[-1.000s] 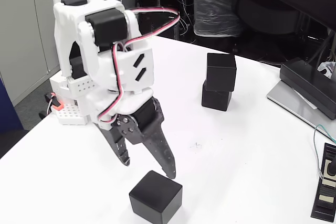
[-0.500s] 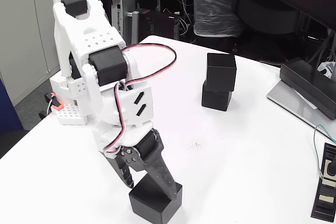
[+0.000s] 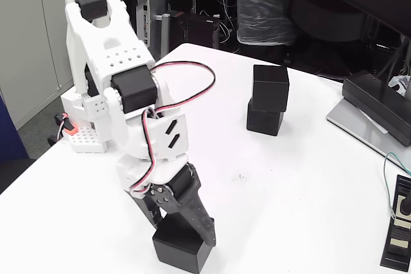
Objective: Stack the 3 blocks
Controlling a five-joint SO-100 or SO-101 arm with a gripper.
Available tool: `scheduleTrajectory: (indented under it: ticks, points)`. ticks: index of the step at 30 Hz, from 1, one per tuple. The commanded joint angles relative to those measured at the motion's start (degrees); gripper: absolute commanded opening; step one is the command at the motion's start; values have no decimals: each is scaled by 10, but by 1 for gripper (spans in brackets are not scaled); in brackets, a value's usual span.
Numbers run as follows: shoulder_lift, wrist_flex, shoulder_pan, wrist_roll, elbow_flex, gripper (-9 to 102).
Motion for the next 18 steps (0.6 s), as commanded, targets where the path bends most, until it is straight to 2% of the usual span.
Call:
scheduleTrajectory:
  ticks: [1,9,18]
  points:
    - [2,-2,2,-6,9,31]
    - [2,-3,2,-6,25,29]
    - [3,-3,5,1,33,3]
